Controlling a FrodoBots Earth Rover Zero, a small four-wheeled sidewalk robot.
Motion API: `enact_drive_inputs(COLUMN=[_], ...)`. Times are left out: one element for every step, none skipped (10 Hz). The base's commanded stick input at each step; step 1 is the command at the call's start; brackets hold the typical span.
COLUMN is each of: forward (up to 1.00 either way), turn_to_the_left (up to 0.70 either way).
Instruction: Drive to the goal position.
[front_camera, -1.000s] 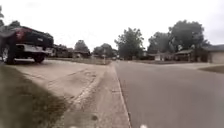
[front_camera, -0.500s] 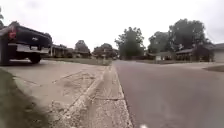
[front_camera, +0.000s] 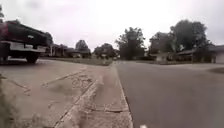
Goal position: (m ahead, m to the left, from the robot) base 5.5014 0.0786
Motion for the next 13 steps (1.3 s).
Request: enact_drive_inputs(forward=[0.70, 0.70, 0.70, 0.70, 0.70, 0.70, 0.70, 0.70, 0.70, 0.70, 0.70, 0.70, 0.70], turn_to_the_left=[0.00, 0.00, 0.00, 0.00, 0.00, 0.00, 0.00, 0.00, 0.00, 0.00, 0.00, 0.00, 0.00])
